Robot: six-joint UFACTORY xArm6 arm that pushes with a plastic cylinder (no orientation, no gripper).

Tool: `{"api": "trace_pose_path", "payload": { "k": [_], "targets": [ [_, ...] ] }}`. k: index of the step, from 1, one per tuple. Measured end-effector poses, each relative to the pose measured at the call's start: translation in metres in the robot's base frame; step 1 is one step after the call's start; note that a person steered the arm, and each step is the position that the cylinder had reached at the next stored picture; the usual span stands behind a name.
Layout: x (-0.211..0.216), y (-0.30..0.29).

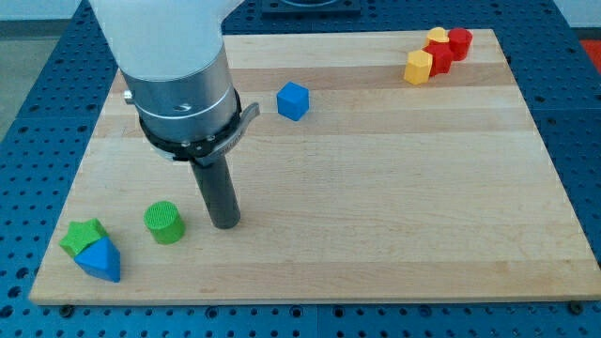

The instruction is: Slide the blue cube down a bit

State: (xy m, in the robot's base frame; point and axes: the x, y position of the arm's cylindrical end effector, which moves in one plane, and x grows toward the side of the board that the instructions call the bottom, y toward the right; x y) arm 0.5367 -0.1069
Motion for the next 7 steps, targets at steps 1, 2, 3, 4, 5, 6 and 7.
{"api": "trace_pose_path", "payload": {
  "k": [1,2,3,4,5,6,7],
  "targets": [
    [0.003,-0.021],
    [0.004,-0.027],
    [0.006,-0.037],
    [0.013,-0.053],
    [0.018,-0.064],
    [0.018,-0.064],
    [0.018,-0.047]
  ]
}}
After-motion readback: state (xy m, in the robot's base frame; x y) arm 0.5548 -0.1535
